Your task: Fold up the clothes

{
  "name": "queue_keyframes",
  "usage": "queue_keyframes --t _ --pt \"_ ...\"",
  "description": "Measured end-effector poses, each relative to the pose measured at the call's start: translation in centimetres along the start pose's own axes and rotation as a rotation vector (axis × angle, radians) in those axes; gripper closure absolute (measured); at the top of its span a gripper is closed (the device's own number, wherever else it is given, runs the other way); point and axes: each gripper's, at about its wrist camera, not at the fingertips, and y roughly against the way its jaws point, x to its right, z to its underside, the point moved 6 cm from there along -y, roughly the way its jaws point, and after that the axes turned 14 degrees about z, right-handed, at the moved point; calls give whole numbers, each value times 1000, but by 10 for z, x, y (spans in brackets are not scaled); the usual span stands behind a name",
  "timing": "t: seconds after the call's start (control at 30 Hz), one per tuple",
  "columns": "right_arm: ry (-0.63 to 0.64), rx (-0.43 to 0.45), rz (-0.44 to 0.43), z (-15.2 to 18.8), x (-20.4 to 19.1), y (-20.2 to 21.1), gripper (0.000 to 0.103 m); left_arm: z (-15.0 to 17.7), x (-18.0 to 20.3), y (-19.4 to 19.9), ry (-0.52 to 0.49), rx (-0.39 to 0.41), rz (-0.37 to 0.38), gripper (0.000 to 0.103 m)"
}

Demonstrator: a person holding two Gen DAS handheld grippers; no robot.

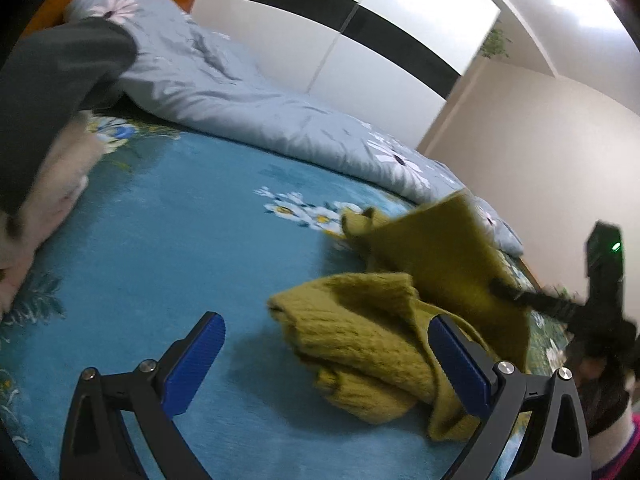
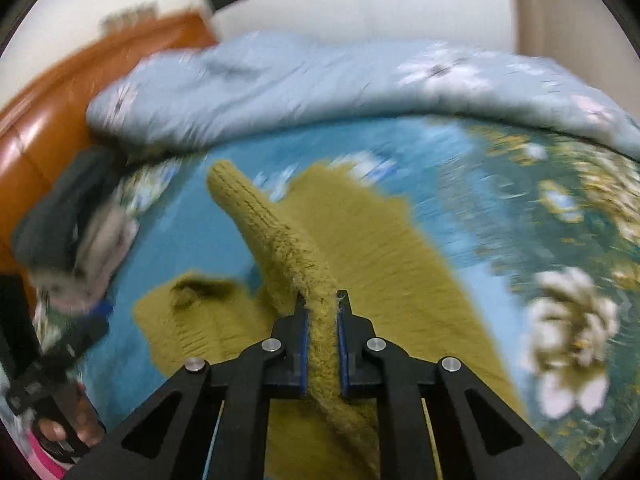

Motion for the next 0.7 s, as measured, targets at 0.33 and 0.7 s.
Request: queue_keyframes --t 0.33,0.7 --pt "-480 209 330 33 230 105 92 4 36 -18 -32 -6 77 0" --pt "-697 70 414 146 321 100 92 33 61 -44 8 -85 103 0"
